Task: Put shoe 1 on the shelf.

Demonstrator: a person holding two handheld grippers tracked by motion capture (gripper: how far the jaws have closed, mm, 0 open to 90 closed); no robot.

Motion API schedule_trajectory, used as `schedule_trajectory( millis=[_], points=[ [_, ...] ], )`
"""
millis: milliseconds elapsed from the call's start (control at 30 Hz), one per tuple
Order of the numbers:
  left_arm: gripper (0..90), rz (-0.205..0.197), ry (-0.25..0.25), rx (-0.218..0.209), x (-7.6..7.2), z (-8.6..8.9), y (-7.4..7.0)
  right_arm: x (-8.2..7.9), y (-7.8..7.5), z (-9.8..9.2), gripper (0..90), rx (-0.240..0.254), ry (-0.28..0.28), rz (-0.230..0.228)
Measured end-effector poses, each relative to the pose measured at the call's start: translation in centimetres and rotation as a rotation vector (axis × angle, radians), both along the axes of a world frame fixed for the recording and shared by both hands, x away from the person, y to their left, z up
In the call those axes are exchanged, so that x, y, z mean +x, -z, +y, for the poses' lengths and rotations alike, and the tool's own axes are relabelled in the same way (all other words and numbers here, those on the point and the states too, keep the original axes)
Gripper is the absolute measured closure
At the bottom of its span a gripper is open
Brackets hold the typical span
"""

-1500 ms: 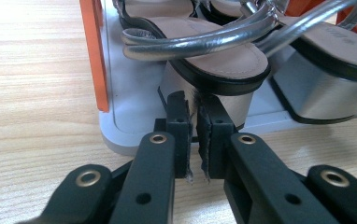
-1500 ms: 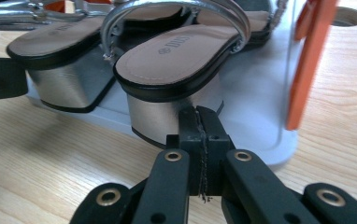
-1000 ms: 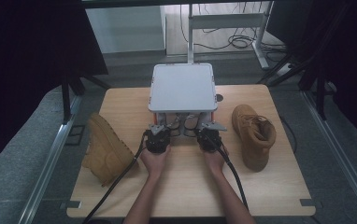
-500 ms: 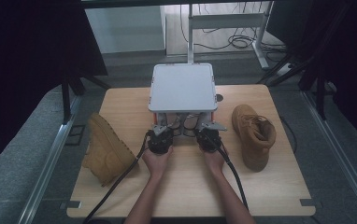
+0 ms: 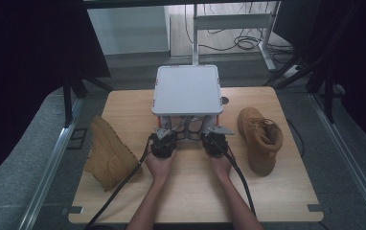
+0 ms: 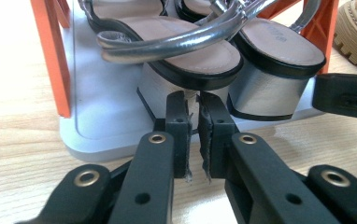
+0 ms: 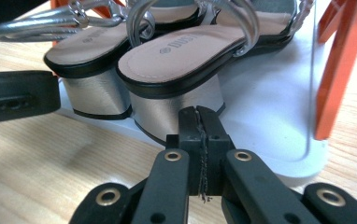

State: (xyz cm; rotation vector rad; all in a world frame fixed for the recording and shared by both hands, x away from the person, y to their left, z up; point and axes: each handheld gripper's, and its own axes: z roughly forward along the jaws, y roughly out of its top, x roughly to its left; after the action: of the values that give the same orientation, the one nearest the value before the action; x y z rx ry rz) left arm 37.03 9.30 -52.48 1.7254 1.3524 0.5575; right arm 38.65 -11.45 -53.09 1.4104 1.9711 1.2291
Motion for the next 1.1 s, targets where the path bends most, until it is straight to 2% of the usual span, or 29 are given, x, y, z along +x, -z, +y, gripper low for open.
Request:
schedule_trajectory(
  millis=[233, 467, 600, 700, 833, 967, 1100],
  points=[
    [81.1, -0.028, 0.004, -0.011, -1.5, 1.3, -1.2, -1.7, -0.9, -1.3, 88.8, 0.016, -0.018, -0.021],
    [74.1, -0.041, 0.048, -0.025, -3.5, 1.7, -2.4, -3.5, -1.6, -1.9, 86.4, 0.024, -0.066, -0.041],
    [66.3, -0.031, 0.078, -0.016, -4.4, 2.0, -3.0, -4.5, -2.1, -1.9, 80.7, 0.015, -0.093, -0.052],
    [61.4, -0.016, 0.109, -0.036, -4.9, 2.4, -3.1, -5.2, -2.3, -2.1, 76.6, 0.006, -0.103, -0.06],
    [56.1, -0.006, 0.139, -0.042, -5.8, 3.0, -3.3, -6.2, -2.5, -2.6, 71.3, 0.011, -0.119, -0.052],
    [51.8, -0.007, 0.175, -0.047, -6.7, 3.9, -3.9, -7.0, -2.7, -3.0, 63.7, -0.02, -0.148, -0.04],
    [49.0, -0.02, 0.192, -0.038, -7.7, 4.9, -4.6, -8.0, -2.9, -3.5, 58.0, -0.022, -0.172, -0.03]
  ],
)
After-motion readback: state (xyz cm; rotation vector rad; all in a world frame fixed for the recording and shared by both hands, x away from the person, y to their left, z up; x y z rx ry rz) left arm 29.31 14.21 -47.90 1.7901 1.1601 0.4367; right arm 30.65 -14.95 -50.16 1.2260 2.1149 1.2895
